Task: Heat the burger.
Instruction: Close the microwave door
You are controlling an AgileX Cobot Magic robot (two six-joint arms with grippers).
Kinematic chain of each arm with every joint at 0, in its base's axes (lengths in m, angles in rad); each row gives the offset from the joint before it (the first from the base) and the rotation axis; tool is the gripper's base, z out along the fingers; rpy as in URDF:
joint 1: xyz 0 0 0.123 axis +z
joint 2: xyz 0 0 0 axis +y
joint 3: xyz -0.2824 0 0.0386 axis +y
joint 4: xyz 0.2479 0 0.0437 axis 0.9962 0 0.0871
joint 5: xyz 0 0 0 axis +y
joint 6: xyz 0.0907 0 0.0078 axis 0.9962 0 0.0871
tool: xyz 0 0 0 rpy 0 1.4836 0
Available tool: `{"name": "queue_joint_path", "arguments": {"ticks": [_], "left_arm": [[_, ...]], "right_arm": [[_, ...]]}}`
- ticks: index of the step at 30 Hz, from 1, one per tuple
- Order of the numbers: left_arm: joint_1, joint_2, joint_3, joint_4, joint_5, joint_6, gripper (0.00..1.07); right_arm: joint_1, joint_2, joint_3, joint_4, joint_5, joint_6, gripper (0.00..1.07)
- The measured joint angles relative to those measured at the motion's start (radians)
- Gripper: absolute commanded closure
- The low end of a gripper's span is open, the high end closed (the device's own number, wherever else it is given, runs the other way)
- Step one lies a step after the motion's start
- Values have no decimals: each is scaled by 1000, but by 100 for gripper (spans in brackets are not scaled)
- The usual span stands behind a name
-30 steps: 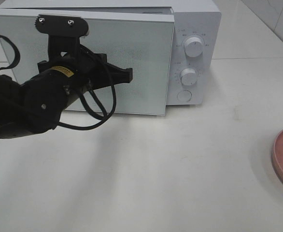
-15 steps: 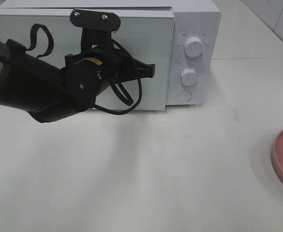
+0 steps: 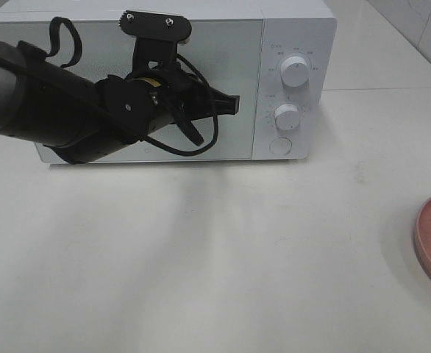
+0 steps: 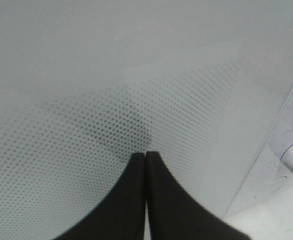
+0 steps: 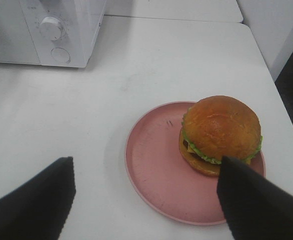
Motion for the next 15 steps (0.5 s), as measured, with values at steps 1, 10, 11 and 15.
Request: {"name": "queue_joint_path", "arguments": {"ticks": [1, 10, 11, 15], "left_arm": [[0, 0, 0, 0, 0, 0, 107], [-11, -61, 19, -23, 47, 11, 102], [-28, -90, 43, -31, 71, 11, 93], [-56, -123, 91, -37, 175, 11, 44]], "right_arm": [[0, 0, 0, 0, 0, 0, 31], [0, 0, 0, 0, 0, 0, 31], [0, 0, 0, 0, 0, 0, 31], [0, 0, 0, 0, 0, 0, 31]]}}
